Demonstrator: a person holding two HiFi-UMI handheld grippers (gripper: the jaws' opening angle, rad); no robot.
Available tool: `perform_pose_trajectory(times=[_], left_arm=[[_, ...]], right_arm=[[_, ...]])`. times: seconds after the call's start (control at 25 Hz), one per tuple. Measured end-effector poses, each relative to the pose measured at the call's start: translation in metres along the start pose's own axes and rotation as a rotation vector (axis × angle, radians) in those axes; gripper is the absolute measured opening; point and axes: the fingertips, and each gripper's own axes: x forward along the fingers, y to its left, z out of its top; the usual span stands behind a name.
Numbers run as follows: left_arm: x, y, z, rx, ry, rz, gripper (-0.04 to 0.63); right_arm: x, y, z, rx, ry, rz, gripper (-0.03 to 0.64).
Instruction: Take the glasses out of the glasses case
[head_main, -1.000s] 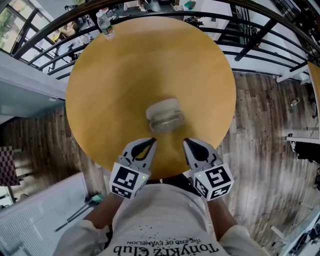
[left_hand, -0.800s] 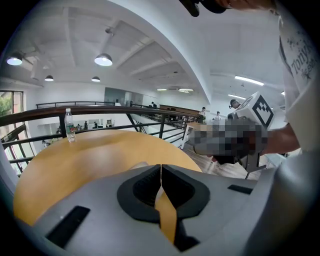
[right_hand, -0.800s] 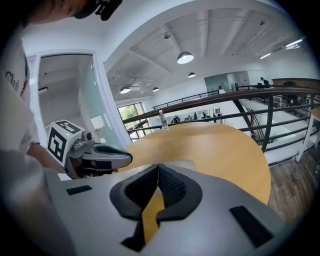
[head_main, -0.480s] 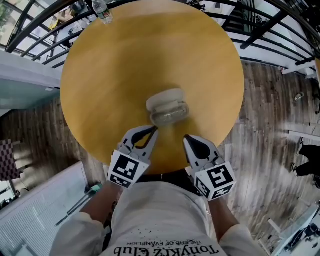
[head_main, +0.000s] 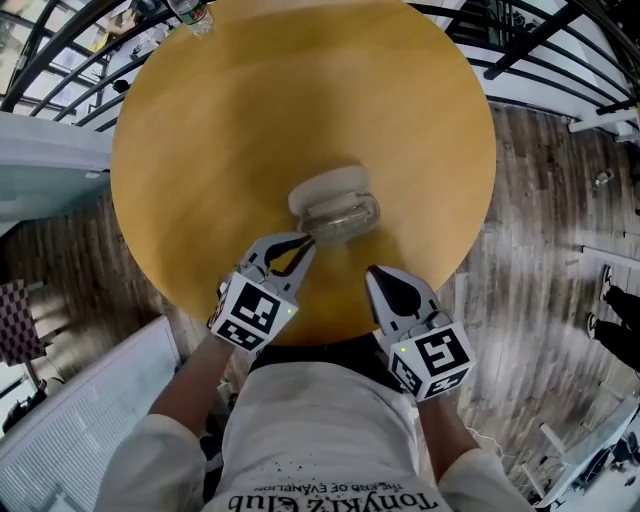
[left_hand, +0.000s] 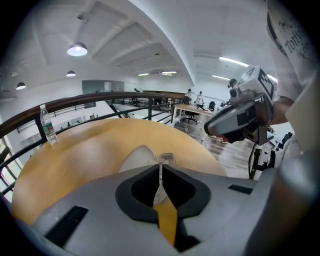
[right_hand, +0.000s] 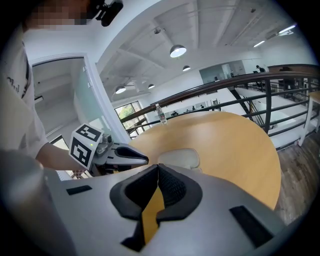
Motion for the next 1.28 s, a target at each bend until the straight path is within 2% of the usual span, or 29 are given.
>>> perform_pose_trajectory(times=[0.48, 0.52, 0.56, 1.0, 1.28], left_arm=[[0.039, 0.013, -0.037, 0.056, 0.128, -0.089, 0.031], [0.042, 0.013, -0.040, 0.065, 0.141, -0.097, 0.069], [0.045, 0.013, -0.042, 0.073, 0.155, -0.106, 0.080], [0.068, 0.018, -0.060, 0.162, 0.245, -0.165, 0.080], [0.078, 0.015, -0.067, 0.224, 0.324, -0.231, 0.080]], right_arm=[[0.014, -0.008, -0.014, 0.060, 0.025, -0.006, 0.026], [0.014, -0.008, -0.016, 0.065, 0.028, -0.006, 0.026], [0.015, -0.009, -0.017, 0.070, 0.032, -0.005, 0.026], [0.024, -0.016, -0.020, 0.107, 0.041, -0.013, 0.026], [0.028, -0.019, -0.024, 0.127, 0.046, -0.014, 0.026]])
